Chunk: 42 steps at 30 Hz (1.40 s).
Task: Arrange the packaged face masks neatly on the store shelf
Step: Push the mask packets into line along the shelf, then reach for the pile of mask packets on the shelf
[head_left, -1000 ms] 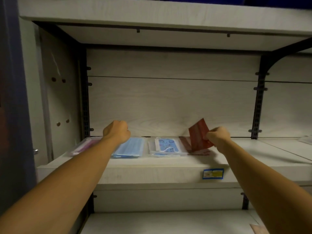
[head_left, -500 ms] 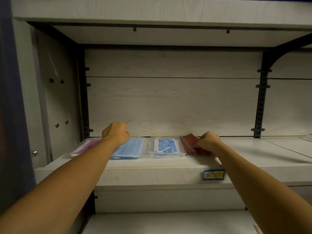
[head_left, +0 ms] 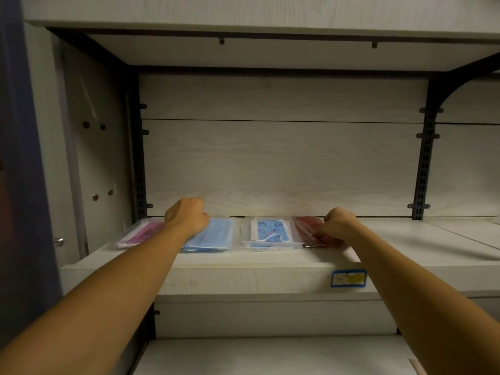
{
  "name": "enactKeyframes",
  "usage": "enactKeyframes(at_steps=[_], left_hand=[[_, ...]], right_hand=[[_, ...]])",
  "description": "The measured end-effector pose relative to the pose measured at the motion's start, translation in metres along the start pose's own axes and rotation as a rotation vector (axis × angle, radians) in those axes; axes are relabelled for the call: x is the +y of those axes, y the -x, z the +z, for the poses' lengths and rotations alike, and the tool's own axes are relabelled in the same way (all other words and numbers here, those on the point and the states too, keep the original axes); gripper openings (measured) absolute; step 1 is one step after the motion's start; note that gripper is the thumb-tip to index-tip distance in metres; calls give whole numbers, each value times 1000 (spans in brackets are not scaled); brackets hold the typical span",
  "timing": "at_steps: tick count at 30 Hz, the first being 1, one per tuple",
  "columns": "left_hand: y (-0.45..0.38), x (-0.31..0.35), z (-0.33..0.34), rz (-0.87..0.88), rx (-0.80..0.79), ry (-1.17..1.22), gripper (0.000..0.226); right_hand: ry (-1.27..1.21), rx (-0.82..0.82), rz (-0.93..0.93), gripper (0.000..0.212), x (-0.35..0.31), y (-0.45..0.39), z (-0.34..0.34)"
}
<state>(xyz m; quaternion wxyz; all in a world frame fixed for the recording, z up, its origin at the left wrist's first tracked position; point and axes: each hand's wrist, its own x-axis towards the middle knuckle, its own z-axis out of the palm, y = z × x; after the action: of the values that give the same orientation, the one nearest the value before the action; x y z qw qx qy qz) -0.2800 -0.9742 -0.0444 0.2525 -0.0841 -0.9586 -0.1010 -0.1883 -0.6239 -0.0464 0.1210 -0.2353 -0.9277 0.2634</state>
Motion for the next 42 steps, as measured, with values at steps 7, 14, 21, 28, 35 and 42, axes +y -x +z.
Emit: enactKeyframes(at_steps=[7,14,21,28,35,42], left_hand=[[-2,-3,-3,-9,5,2,24],[2,-6,-6,-10,2,0,26],[4,0,-18,-2,-15,29,25],[9,35,-27,152,-36,109,26],[29,88,-12,361,-43,254,28],[66,141,-13,454,-97,213,22]], right_hand=[[65,34,-45,27,-15,8,11],[118,76,-41,22,-4,10,4],[205,107,-128,25,-3,17,-4],[331,231,-236,46,7,49,-35],[513,281,-208,36,39,89,-66],[563,289,-177,32,81,119,-76]])
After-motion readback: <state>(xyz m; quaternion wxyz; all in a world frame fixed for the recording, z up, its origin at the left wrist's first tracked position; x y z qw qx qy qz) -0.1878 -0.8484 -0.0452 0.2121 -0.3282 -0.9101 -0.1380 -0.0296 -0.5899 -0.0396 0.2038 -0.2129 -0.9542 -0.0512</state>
